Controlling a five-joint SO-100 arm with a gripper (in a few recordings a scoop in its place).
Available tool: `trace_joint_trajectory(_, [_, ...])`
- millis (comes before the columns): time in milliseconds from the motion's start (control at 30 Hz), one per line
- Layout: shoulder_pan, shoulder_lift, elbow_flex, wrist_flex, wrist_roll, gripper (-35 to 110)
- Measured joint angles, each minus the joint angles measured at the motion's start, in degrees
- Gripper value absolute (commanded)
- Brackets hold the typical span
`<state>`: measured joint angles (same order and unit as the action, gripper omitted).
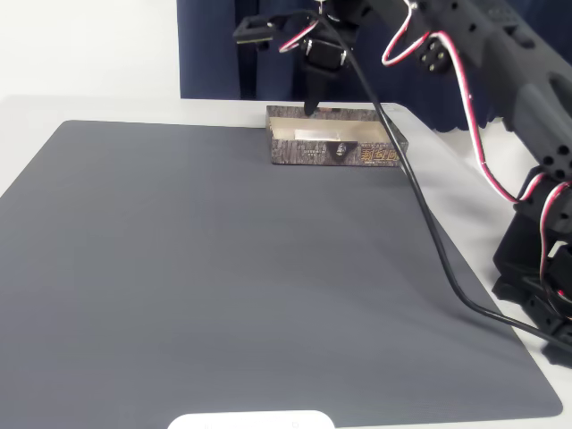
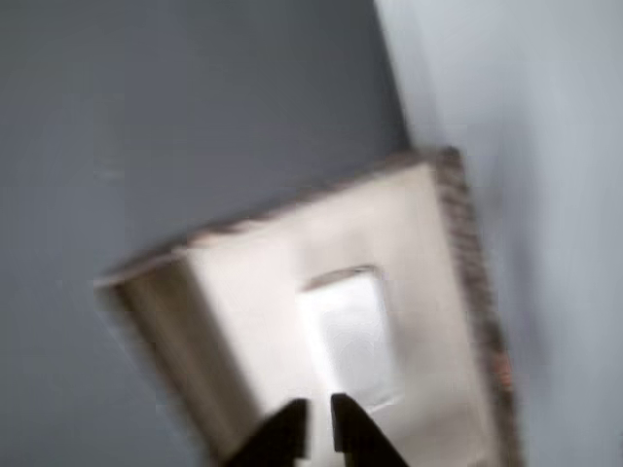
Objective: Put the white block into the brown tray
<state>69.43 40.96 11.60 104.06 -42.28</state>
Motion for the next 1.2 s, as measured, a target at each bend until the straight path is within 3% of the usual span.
trace_joint_trajectory(467, [-19.95, 39.81, 45.70, 0.09, 10.81, 0])
trace_joint_trajectory(800, [-39.20, 60.12, 73.12, 0.00, 23.82, 0])
trace_joint_trajectory(1200, [-56.78, 84.73, 107.05, -6.42, 37.97, 0])
